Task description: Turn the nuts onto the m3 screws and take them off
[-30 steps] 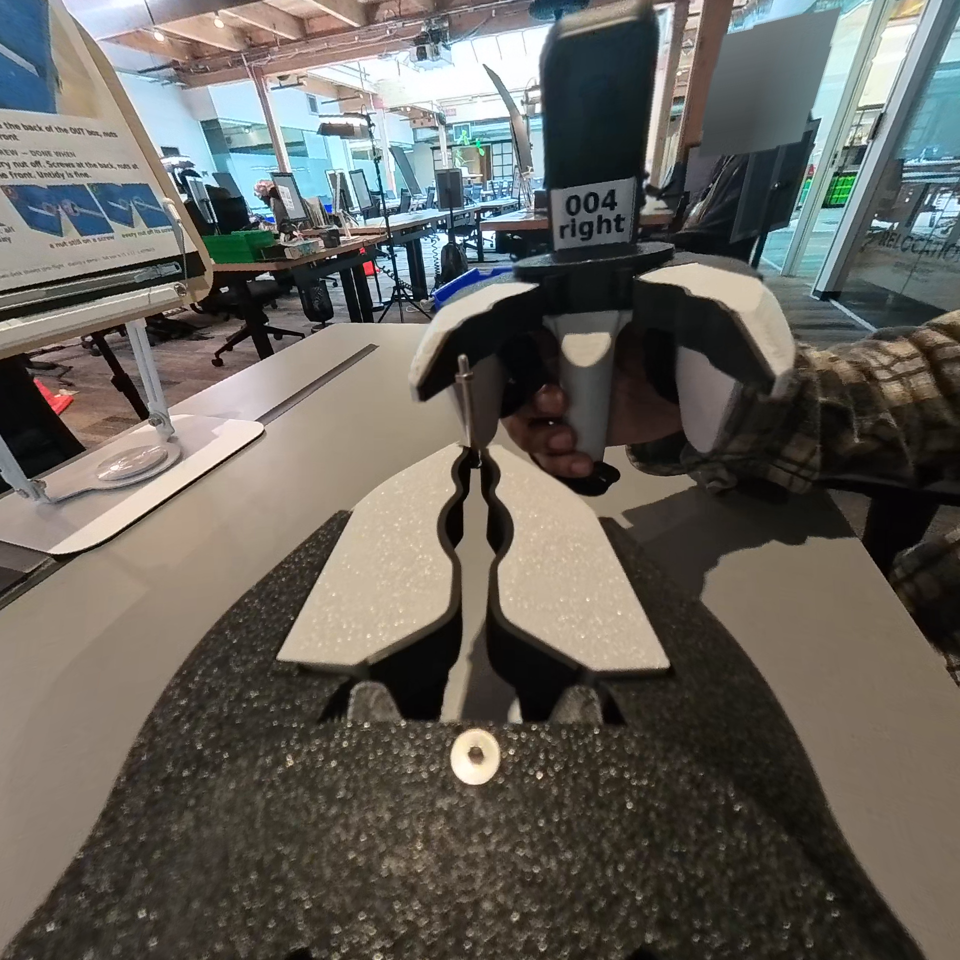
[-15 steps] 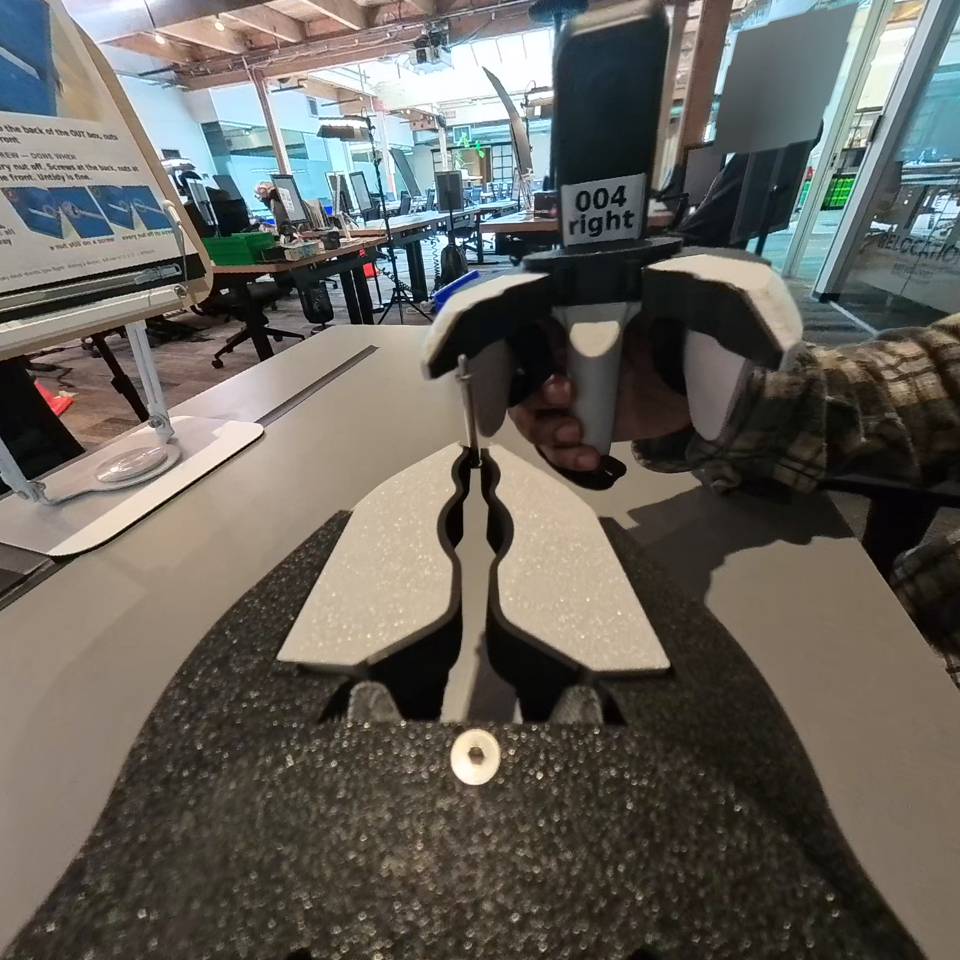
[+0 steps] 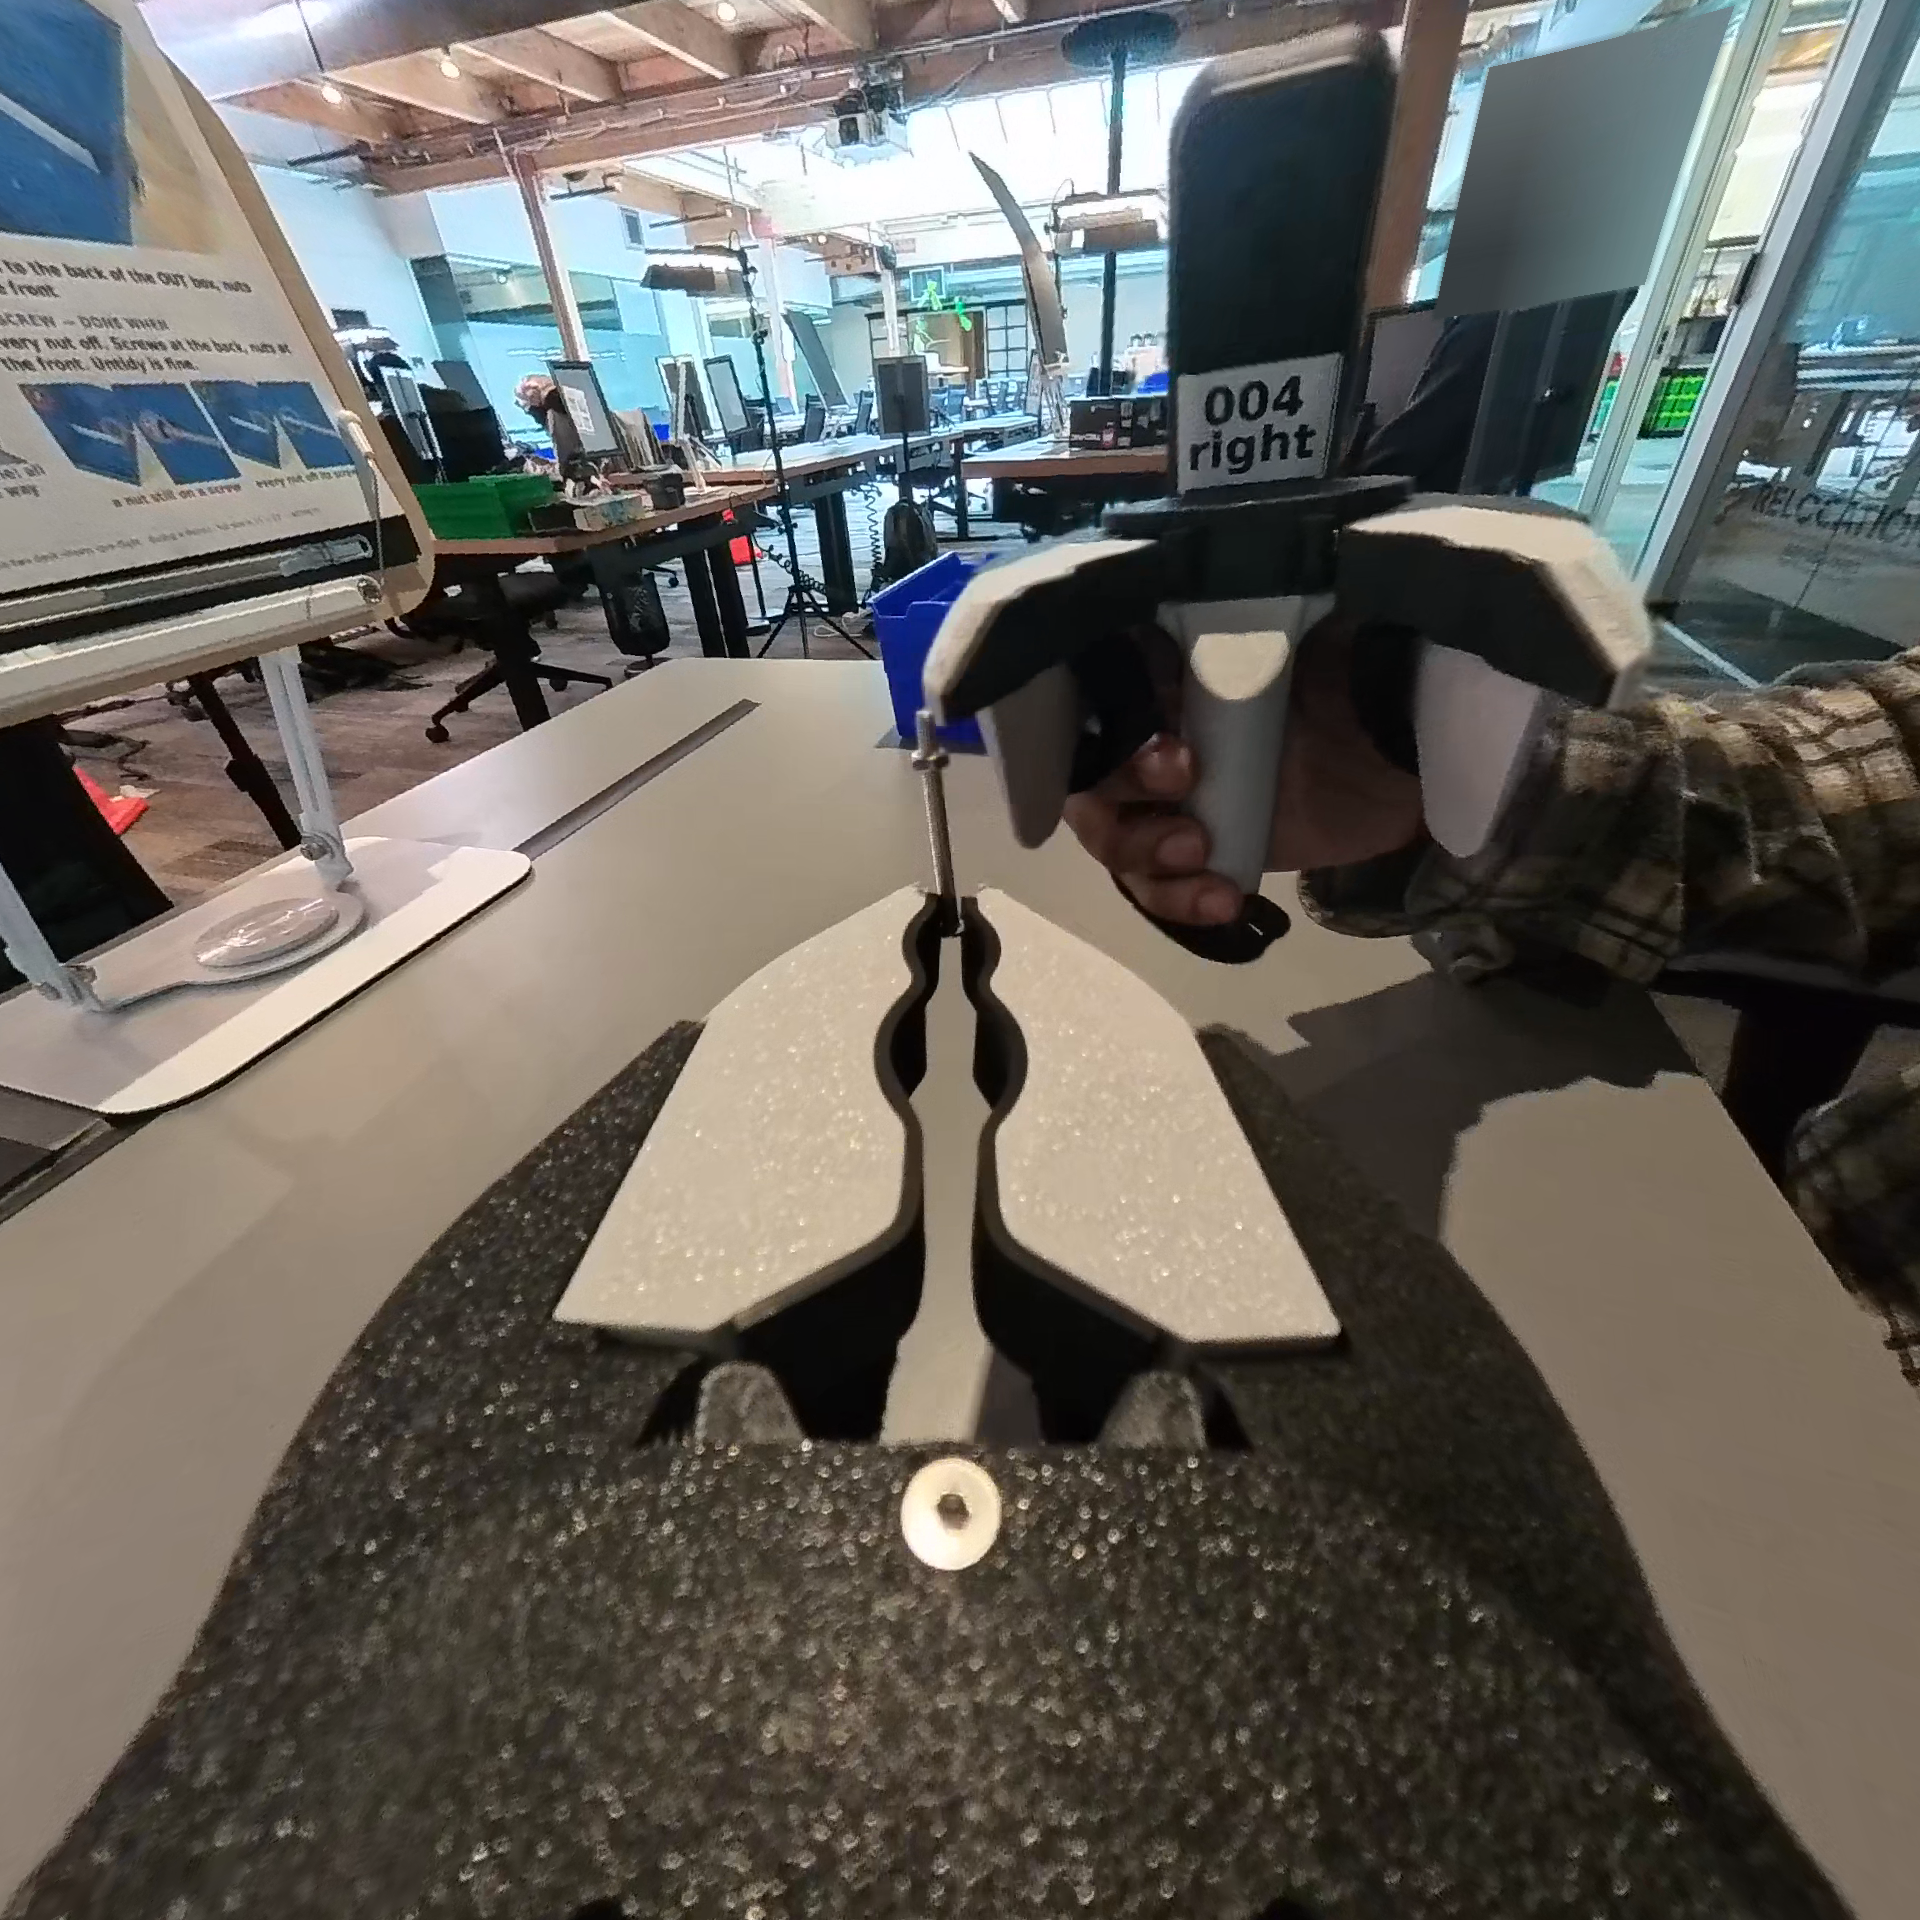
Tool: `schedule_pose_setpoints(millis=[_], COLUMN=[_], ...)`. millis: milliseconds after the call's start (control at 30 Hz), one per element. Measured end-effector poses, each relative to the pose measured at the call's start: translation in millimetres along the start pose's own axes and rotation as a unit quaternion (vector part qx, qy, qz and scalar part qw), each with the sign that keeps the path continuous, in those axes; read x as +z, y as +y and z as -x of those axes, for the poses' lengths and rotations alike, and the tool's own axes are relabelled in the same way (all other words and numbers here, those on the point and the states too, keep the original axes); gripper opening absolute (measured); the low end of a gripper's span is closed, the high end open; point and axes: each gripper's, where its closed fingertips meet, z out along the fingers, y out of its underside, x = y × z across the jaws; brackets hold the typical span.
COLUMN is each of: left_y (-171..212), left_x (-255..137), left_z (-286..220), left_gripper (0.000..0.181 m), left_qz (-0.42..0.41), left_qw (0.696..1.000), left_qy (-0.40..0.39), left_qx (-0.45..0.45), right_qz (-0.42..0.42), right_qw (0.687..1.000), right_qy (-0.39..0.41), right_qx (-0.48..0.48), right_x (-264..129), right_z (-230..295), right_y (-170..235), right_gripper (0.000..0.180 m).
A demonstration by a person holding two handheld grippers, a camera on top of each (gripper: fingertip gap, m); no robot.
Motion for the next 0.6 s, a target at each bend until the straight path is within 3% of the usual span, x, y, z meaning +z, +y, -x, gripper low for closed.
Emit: schedule_pose_setpoints(millis=[300,600], left_y=[1,0], left_x=[1,1], left_z=[0,-1], left_gripper=[0.003,0.003], left_qz=[0.001,0.000], left_qw=[1.000,1.000], left_qy=[0.002,0.001], left_qx=[-0.001,0.001], right_qz=[0.013,0.004], right_qw=[0.999,1.000], right_qy=[-0.035,-0.009], right_qx=[0.012,0.007], right_x=[26,5], right_z=[-4,1], right_y=[6,4], right_gripper=[0.088,0.086])
